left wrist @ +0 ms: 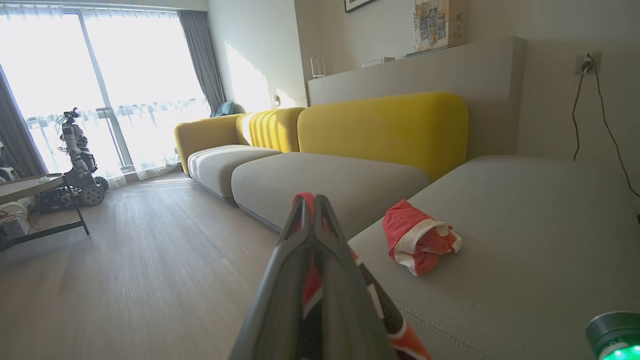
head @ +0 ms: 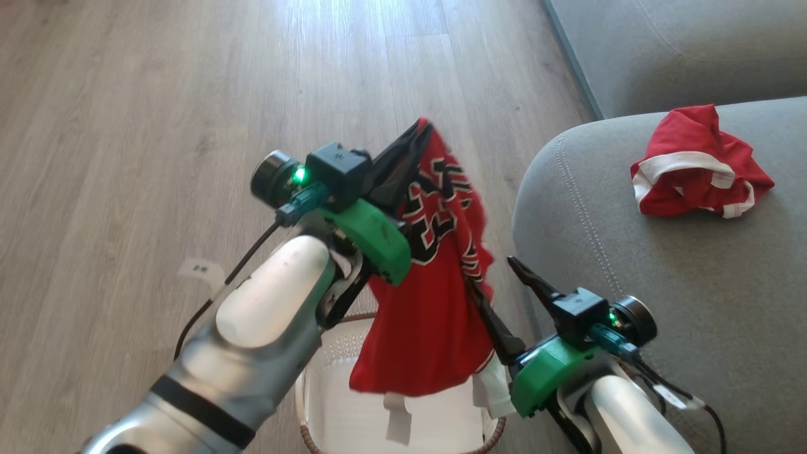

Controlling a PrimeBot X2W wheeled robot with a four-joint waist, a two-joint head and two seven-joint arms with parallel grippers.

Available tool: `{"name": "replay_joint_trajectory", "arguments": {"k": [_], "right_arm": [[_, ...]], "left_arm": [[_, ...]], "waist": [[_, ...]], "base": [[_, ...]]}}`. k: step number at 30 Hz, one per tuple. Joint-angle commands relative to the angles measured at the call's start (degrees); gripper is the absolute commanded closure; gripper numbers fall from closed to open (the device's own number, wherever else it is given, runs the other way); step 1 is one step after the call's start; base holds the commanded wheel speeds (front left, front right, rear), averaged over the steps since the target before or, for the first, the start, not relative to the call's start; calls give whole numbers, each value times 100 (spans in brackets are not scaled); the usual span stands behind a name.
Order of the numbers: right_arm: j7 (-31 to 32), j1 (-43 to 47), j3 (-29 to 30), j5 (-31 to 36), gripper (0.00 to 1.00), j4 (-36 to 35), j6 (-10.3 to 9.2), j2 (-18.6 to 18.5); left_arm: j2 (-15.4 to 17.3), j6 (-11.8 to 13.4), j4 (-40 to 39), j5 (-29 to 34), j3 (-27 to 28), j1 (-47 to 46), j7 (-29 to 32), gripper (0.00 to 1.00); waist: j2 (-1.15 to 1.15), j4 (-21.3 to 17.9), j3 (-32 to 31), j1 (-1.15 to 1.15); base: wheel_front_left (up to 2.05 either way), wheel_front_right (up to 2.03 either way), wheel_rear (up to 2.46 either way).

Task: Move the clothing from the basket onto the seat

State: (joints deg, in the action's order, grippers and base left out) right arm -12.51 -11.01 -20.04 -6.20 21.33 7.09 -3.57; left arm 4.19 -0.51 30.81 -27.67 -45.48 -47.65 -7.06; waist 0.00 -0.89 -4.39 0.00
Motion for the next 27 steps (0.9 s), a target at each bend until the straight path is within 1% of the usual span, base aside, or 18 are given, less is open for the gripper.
{"name": "replay_joint_trajectory", "arguments": {"k": [1, 6, 13, 21, 22, 23, 24, 25, 27], "right_arm": [[25, -416, -280, -128, 0, -22, 40, -81], [-2, -799, -600, -316, 0, 304, 40, -178], [-88, -1487, -1216, -668, 0, 1071, 40, -237], [-229, -2142, -1388, -705, 0, 1977, 40, -45], [-235, -2192, -1407, -720, 34, 2047, 40, -22], [-240, -2232, -1427, -742, 60, 2109, 40, -3], [-243, -2269, -1448, -758, 75, 2154, 40, 11], [-245, -2299, -1457, -775, 100, 2158, 40, 21], [-246, -2326, -1469, -808, 100, 2128, 40, 34]], "left_arm": [[57, 5, -265, 35, 158, -491, 19, 100], [-5, 20, -409, 19, 88, -600, 31, 100], [-57, 77, -595, -34, -15, -636, 38, 100], [-91, 98, -711, -137, -154, -585, 39, 100], [-93, 101, -713, -145, -167, -577, 32, 100], [-94, 104, -717, -148, -183, -571, 28, 100], [-95, 108, -725, -150, -196, -563, 20, 100], [-96, 112, -734, -161, -205, -548, 17, 100], [-89, 119, -737, -174, -220, -520, 18, 100]], "waist": [[0, 37, 21, 0], [0, 83, 33, 0], [0, 147, 25, 0], [0, 290, 66, 0], [0, 309, 73, 0], [0, 328, 81, 0], [0, 343, 87, 0], [0, 356, 95, 0], [0, 375, 111, 0]], "base": [[0, 0, 0], [0, 0, 0], [0, 0, 0], [0, 0, 0], [0, 0, 0], [0, 0, 0], [0, 0, 0], [0, 0, 0], [0, 0, 0]]}}
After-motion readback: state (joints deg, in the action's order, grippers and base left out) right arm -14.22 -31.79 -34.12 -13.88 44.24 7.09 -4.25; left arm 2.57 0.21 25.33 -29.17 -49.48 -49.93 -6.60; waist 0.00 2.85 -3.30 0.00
